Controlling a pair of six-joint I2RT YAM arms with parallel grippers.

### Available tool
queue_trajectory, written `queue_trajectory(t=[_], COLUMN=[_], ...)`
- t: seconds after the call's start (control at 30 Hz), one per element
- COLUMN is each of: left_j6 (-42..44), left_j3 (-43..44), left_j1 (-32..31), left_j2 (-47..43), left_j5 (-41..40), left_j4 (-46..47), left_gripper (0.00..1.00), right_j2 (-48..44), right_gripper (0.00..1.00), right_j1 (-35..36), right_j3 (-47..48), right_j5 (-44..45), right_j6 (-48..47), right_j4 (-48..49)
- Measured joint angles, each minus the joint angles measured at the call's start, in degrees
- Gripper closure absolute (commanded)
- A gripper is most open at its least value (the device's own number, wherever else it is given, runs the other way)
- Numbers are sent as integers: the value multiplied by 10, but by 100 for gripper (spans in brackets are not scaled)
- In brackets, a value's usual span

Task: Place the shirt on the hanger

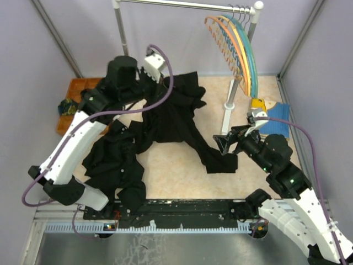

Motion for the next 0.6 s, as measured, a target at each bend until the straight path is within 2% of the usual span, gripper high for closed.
queue_trajectory(t=[0.17, 0.3, 0.6], left_j6=[0, -3, -39], left_j3=[189, 300, 393], left_j1=[7, 8, 8], left_j2=[17, 17, 32], left_j5=[3, 9, 102], left_j4=[-56, -51, -7], left_gripper=[100, 100, 100], right_j2=[-17, -21, -31], right_gripper=[14, 13, 12], right_j1=[0, 0, 0], right_j3=[26, 34, 37], right_j5=[24, 35, 45], right_j6=[-5, -8, -10], right_j4=[1, 0, -12])
